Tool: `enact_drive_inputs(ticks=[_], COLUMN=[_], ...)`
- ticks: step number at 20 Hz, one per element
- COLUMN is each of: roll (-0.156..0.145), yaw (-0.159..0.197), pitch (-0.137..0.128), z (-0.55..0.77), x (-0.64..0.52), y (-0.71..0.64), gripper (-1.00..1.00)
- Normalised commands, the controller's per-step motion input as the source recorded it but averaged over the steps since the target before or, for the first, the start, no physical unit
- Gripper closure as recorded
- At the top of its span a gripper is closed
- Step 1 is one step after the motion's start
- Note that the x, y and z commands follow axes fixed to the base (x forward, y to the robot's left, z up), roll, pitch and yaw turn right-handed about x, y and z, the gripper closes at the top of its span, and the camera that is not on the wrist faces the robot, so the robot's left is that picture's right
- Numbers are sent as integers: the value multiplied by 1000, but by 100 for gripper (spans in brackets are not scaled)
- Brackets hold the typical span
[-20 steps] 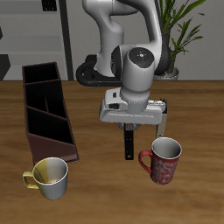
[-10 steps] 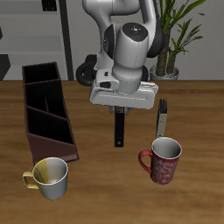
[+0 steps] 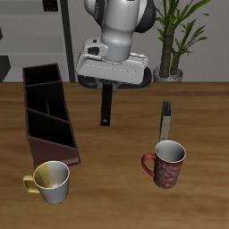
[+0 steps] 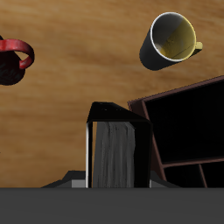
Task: Place the black book into the right desk caddy's right compartment
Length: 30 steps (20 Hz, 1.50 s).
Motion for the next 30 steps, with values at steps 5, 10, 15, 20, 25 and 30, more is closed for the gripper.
enact_drive_inputs(ticks=[5,10,15,20,25,30], roll=[-87,-50,-64,-43,-22,-31], yaw=[33,-12,-12,-11,-14,-3], pitch=[-80,-49,-9,-11,-19,-32], z=[624,478,340,364,190,149], x=[-376,-437,-345,-514,-380,-345], y=[-451,-345,-261,-203,-143,-108], gripper=[100,100,100,100,100,100])
